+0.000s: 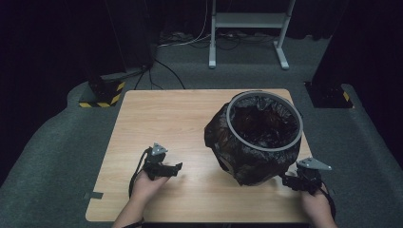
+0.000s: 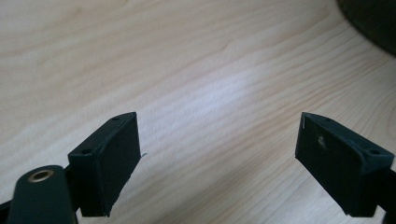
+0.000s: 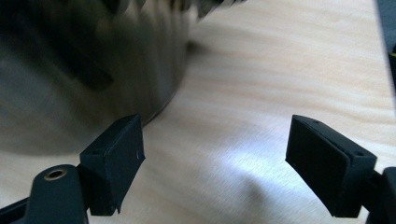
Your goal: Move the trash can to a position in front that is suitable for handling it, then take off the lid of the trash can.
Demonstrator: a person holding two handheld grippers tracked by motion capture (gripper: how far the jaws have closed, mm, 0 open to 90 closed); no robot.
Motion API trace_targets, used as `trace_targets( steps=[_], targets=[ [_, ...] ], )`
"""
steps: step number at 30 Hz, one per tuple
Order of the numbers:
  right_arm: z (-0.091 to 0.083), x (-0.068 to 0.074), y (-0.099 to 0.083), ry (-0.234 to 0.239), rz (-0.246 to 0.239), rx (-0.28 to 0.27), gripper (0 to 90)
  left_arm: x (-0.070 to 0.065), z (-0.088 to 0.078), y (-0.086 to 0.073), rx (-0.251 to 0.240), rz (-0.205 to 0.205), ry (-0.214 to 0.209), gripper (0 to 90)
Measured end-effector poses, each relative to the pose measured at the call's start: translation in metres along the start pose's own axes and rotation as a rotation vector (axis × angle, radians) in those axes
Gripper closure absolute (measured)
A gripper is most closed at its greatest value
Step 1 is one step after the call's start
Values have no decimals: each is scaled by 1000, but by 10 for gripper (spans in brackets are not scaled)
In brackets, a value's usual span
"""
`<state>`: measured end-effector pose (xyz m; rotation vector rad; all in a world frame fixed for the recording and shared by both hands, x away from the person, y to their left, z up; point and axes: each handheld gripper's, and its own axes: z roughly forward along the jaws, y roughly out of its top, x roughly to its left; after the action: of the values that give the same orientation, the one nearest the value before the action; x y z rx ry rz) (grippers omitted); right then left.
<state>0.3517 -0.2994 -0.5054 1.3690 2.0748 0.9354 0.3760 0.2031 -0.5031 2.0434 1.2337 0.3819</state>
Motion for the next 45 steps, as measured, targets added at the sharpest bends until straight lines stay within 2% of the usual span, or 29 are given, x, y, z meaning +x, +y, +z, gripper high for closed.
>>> trace_targets(
  steps=[1,2,7,13,15,17,22,34,37,43,45],
  targets=[
    [0,0,-1,4,12,5,192,1,4,-4,37,24,25,140],
    [0,0,-1,3,17,3,192,2,5,-5,44,30,35,140],
    [5,2,-4,3,31,16,192,6,8,-10,65,11,59,141],
    [15,6,-7,-27,-13,32,192,7,10,-13,49,24,85,131],
    [18,5,-8,-24,-12,32,167,5,11,-14,44,49,94,116],
    [20,4,-7,-11,5,41,150,5,12,-16,34,50,95,89],
    [24,1,-4,0,11,49,126,5,15,-17,27,28,113,14],
    [26,2,-2,6,14,54,112,3,15,-17,31,20,125,2],
    [27,1,-2,9,7,54,110,2,15,-15,54,0,133,2],
    [27,1,-2,12,13,58,109,-4,14,-8,128,-59,182,3],
    [27,1,-2,12,13,59,109,-6,13,-8,144,-66,185,3]
  ],
)
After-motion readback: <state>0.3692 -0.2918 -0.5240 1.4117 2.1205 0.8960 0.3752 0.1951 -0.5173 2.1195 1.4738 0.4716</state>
